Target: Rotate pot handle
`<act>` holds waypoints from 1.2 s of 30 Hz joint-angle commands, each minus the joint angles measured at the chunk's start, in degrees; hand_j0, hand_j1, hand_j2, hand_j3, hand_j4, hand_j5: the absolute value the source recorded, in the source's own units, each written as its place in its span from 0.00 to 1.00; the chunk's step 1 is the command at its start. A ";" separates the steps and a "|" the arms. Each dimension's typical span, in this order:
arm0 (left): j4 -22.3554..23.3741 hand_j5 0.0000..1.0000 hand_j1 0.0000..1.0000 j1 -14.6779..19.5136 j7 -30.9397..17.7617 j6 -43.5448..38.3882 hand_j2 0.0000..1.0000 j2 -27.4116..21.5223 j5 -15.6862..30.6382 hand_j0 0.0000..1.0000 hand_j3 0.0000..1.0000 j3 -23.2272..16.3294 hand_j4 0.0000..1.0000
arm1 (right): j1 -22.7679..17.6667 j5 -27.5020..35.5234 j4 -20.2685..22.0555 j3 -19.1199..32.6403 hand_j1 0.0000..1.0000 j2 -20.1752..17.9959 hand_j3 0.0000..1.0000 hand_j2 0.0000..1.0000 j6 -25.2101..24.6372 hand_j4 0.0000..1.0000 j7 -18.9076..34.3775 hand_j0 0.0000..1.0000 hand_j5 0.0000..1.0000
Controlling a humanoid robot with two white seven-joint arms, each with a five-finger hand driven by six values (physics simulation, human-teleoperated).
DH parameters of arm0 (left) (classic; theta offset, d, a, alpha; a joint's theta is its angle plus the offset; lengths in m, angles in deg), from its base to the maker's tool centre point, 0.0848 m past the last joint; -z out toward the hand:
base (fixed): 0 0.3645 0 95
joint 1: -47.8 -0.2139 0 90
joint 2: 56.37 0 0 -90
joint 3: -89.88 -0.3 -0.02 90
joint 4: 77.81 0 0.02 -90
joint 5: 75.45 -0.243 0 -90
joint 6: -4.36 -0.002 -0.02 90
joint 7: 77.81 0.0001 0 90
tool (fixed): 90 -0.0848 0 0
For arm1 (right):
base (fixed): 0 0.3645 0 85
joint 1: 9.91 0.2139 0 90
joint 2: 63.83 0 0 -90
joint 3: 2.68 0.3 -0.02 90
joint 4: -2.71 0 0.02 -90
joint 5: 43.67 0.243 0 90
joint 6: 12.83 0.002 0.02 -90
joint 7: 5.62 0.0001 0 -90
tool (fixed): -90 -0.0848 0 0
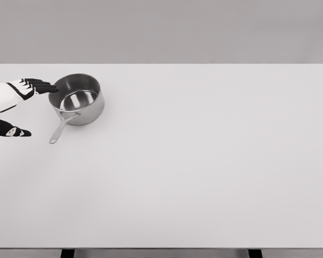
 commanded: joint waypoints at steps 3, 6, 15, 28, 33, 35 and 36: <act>-0.14 1.00 1.00 0.00 0.04 -0.16 1.00 -0.06 0.26 1.00 1.00 -0.04 1.00 | 0.00 0.20 0.01 -0.11 1.00 0.00 1.00 1.00 0.09 1.00 -1.81 1.00 1.00; -0.14 1.00 1.00 0.44 0.13 -0.16 1.00 0.12 -3.95 1.00 1.00 -0.04 1.00 | -0.18 0.20 0.01 -0.20 1.00 0.00 1.00 1.00 0.09 1.00 -1.81 1.00 1.00; -0.40 1.00 1.00 8.69 22.19 -0.16 1.00 8.72 -23.28 1.00 1.00 -5.39 1.00 | -0.18 0.37 0.01 0.07 1.00 0.00 1.00 1.00 0.00 1.00 -1.72 1.00 1.00; -2.78 1.00 1.00 12.75 22.36 -0.16 1.00 21.21 -38.06 1.00 1.00 -18.32 1.00 | -0.09 0.37 0.10 0.07 1.00 0.00 1.00 1.00 0.00 1.00 -1.63 1.00 1.00; -0.05 1.00 1.00 12.39 22.45 -0.16 1.00 23.85 -41.84 1.00 1.00 -18.23 1.00 | 0.00 0.37 0.01 0.07 1.00 0.00 1.00 1.00 0.00 1.00 -1.72 1.00 1.00; 0.04 1.00 1.00 11.87 22.45 -0.16 1.00 23.50 -41.84 1.00 1.00 -18.14 1.00 | -0.09 0.37 0.01 0.07 1.00 0.00 1.00 1.00 0.00 1.00 -1.72 1.00 1.00; 0.04 1.00 1.00 11.78 22.45 -0.16 1.00 23.32 -41.84 1.00 1.00 -18.14 1.00 | -0.09 0.37 0.01 0.07 1.00 0.00 1.00 1.00 0.00 1.00 -1.72 1.00 1.00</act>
